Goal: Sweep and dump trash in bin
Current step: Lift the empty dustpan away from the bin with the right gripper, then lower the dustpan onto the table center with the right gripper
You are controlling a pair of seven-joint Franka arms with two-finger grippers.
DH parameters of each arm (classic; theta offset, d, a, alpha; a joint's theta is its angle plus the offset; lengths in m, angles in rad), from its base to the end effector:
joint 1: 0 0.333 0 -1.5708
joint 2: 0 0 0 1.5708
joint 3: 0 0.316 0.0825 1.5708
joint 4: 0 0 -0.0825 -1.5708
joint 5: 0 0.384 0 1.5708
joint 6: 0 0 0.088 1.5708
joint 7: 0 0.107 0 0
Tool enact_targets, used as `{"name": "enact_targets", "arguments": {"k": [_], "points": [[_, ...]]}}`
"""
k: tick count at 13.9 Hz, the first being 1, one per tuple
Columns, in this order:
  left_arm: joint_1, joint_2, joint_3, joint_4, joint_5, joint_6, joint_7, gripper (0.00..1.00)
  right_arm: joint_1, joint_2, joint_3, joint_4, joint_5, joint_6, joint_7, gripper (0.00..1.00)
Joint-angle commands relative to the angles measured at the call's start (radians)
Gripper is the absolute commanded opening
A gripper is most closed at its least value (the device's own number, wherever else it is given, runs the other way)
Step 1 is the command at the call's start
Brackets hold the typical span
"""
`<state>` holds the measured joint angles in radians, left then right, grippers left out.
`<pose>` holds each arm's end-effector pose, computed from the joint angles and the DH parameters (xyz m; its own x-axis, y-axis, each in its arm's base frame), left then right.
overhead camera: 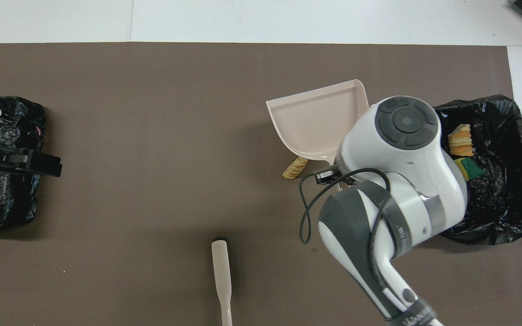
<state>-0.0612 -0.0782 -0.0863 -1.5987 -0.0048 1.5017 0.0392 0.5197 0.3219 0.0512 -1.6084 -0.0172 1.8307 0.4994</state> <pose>0.5169 -0.0794 0.6474 0.9825 -0.1855 -0.0192 -0.1856 -0.9826 -0.0012 0.5441 0.3438 0.4338 0.9936 0.0725 -0.0870 0.0768 -0.9959 0.0473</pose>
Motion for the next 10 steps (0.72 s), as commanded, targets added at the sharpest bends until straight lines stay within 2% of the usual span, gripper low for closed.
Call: {"name": "enact_targets", "arguments": {"k": [1, 3, 8, 9, 10], "points": [[0.012, -0.011, -0.007, -0.001, 0.005, -0.012, 0.019, 1.0, 0.063, 0.196, 0.001, 0.252, 0.02, -0.065, 0.14, 0.0], [0.012, -0.011, -0.007, 0.0, 0.006, -0.012, 0.019, 1.0, 0.097, 0.296, 0.006, 0.352, 0.031, -0.062, 0.189, 0.0], [0.015, -0.009, -0.007, 0.0, 0.005, -0.005, 0.019, 1.0, 0.103, 0.376, 0.021, 0.377, 0.031, 0.039, 0.212, 0.0], [0.015, -0.009, -0.006, 0.0, 0.005, -0.003, 0.019, 1.0, 0.103, 0.373, 0.021, 0.372, 0.026, 0.039, 0.211, 0.17], [0.03, -0.009, -0.007, -0.001, 0.003, -0.001, 0.018, 1.0, 0.105, 0.362, 0.022, 0.364, 0.013, 0.041, 0.202, 0.99]]}}
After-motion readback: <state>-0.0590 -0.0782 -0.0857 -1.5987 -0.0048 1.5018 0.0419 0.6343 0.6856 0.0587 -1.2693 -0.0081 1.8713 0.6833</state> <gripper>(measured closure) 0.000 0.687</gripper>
